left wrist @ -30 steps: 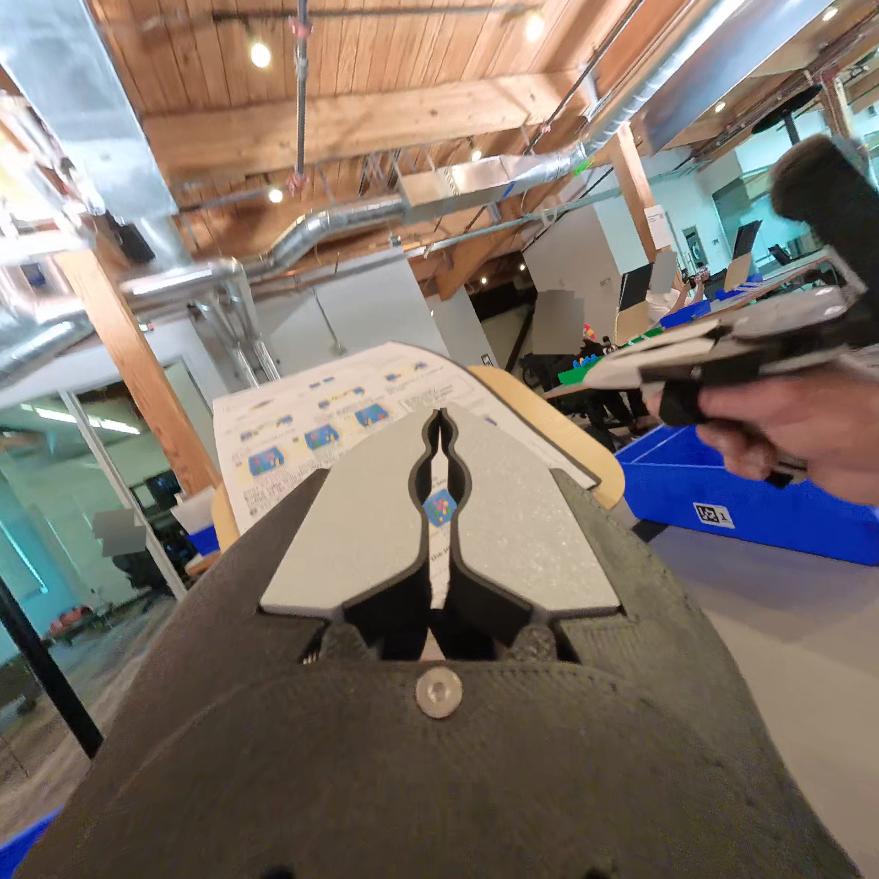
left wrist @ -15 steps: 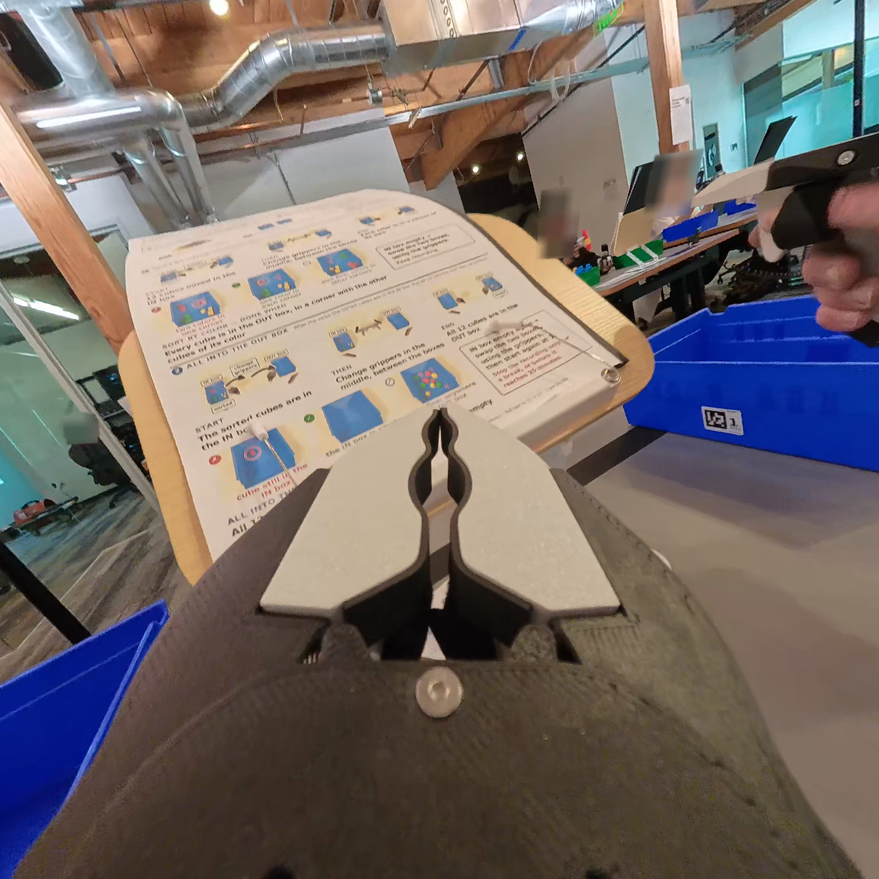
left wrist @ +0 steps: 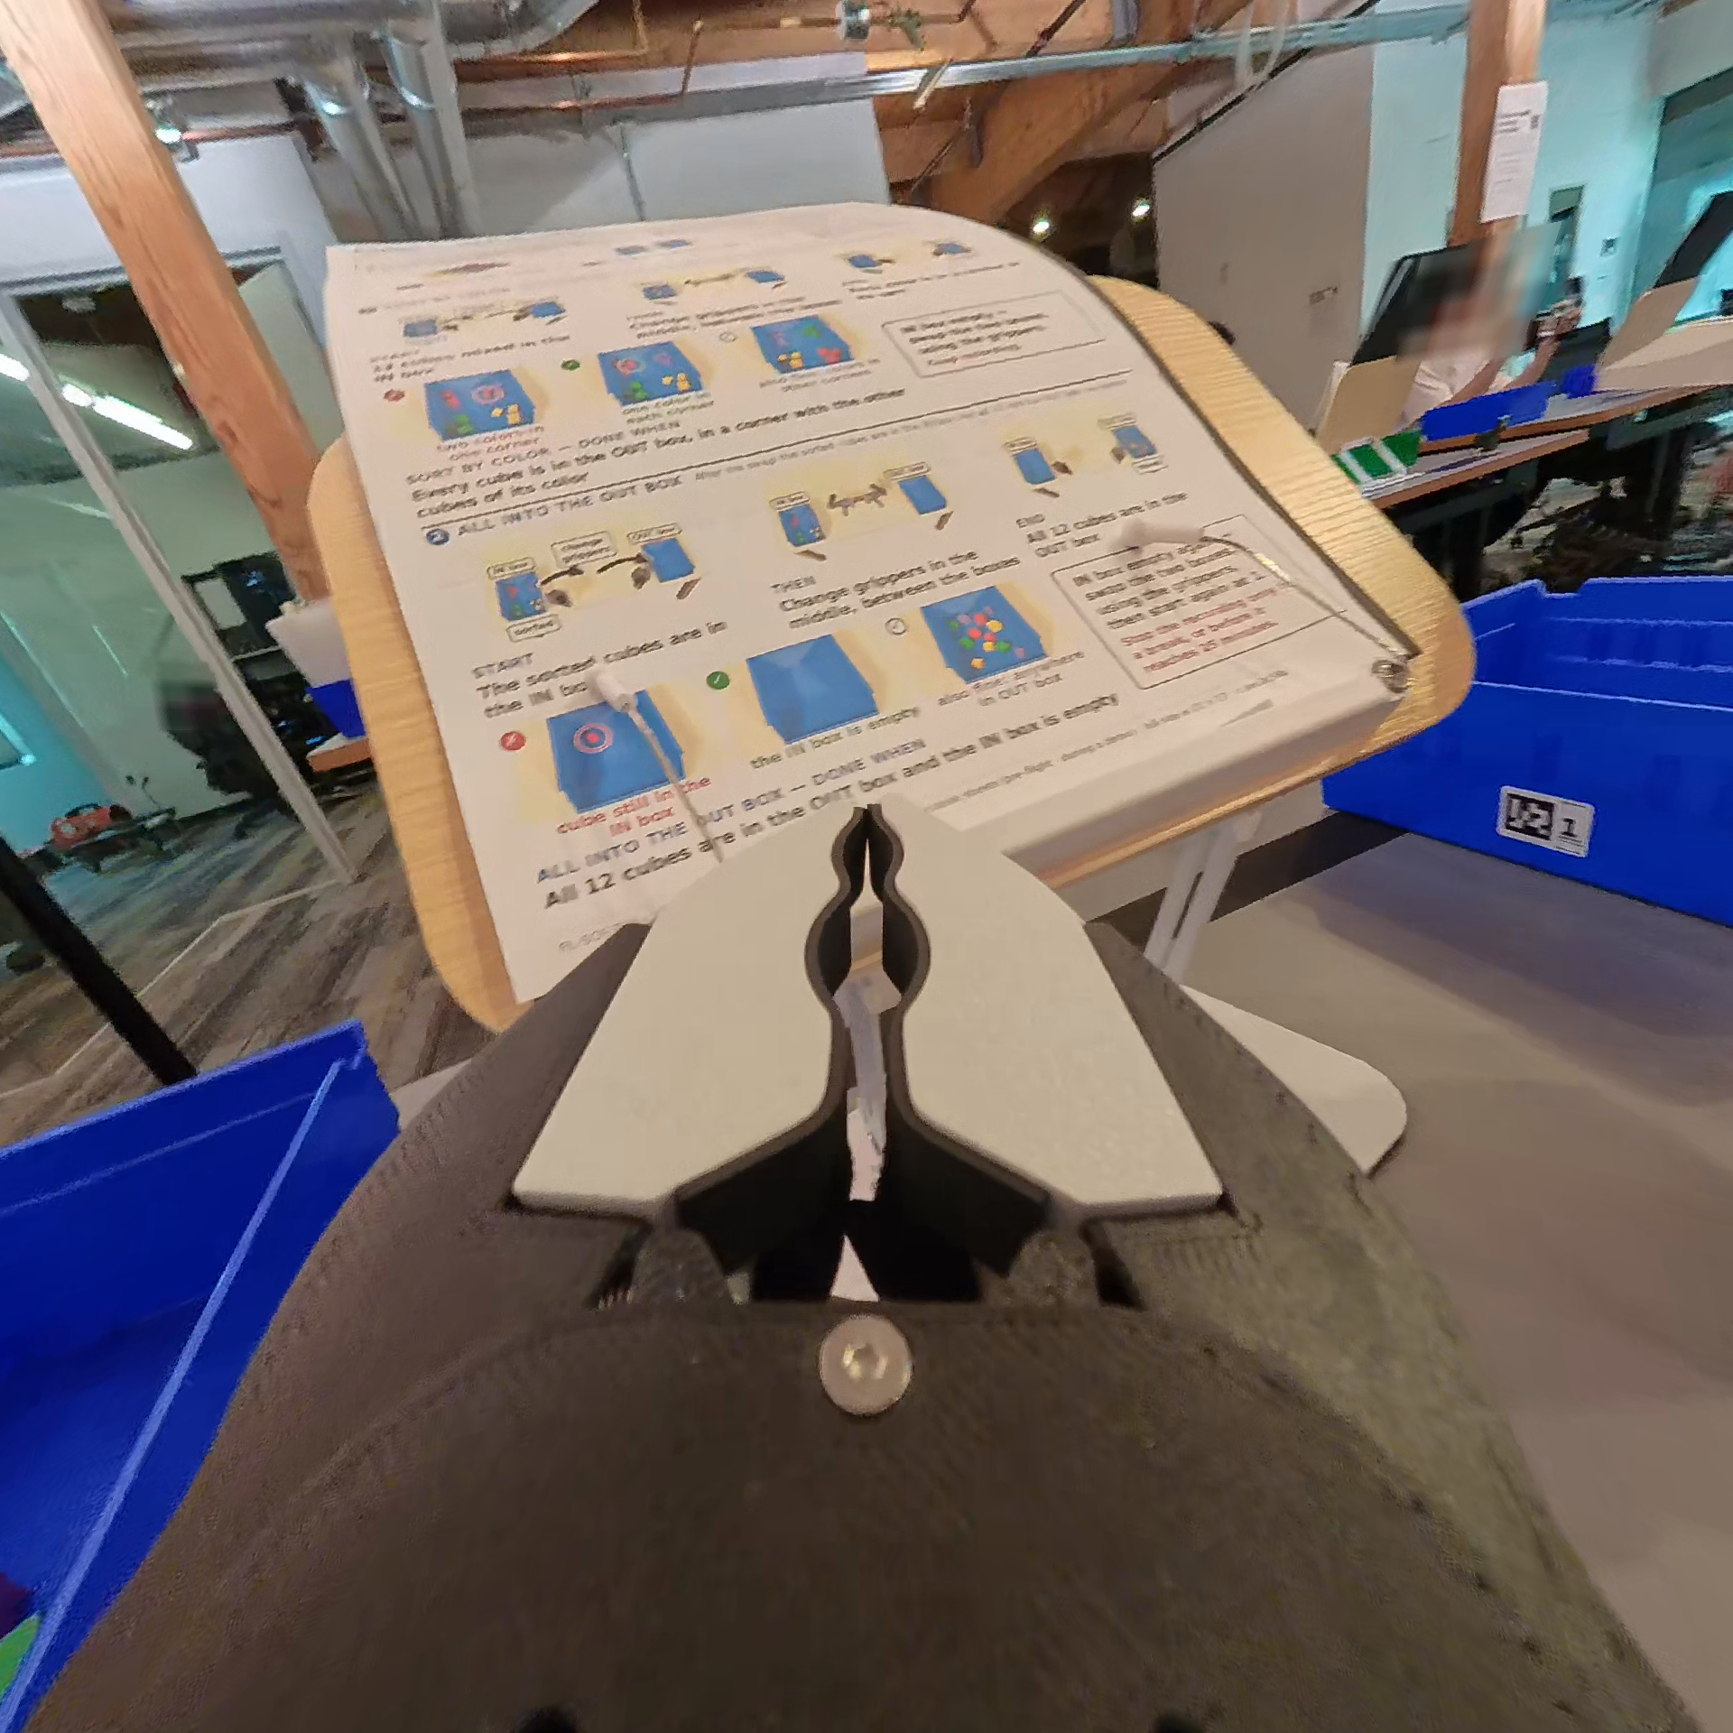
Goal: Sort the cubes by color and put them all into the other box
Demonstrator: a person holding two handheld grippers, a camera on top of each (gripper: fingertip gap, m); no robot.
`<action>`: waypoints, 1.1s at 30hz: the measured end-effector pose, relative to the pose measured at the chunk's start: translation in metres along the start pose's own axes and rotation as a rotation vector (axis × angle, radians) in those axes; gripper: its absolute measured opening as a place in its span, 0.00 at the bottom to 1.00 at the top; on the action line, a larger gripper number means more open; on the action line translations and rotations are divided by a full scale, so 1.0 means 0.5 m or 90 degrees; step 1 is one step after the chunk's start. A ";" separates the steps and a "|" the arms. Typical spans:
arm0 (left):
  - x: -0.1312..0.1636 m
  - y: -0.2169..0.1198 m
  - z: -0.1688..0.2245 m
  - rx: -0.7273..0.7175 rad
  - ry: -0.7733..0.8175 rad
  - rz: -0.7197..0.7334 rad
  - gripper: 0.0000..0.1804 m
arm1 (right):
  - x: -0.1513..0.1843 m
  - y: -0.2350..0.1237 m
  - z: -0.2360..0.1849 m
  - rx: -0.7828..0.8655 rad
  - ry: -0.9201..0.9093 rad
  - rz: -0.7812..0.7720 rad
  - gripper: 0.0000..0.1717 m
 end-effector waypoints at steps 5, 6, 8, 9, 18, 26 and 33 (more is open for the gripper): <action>0.014 0.013 -0.036 -0.067 -0.026 -0.085 0.00 | 0.002 0.004 -0.006 -0.003 -0.012 -0.007 0.00; 0.021 0.017 -0.042 -0.079 -0.024 -0.115 0.00 | 0.003 0.005 -0.007 -0.003 -0.017 -0.010 0.00; 0.029 0.023 -0.051 -0.094 -0.024 -0.152 0.00 | 0.005 0.007 -0.008 -0.005 -0.016 -0.013 0.00; 0.031 0.024 -0.055 -0.100 -0.018 -0.164 0.00 | 0.007 0.009 -0.009 -0.008 -0.013 -0.015 0.00; 0.050 0.028 -0.083 -0.151 -0.010 -0.190 0.00 | 0.020 0.018 -0.018 -0.012 -0.026 -0.035 0.00; 0.029 0.017 -0.092 -0.158 -0.022 -0.153 0.00 | 0.008 0.017 -0.031 -0.013 -0.048 -0.022 0.00; -0.078 -0.024 -0.054 -0.144 0.038 -0.052 0.13 | -0.131 -0.026 -0.167 -0.127 -0.220 0.093 0.20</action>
Point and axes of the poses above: each gripper's, where its closed fingertips meet, y out along the fingers, x out of its underside, z = x × y across the jaws, the point moved 9 cm from there along -y, back along the fingers, and after that the axes turned 14 degrees about -x, right-handed, at the moved point
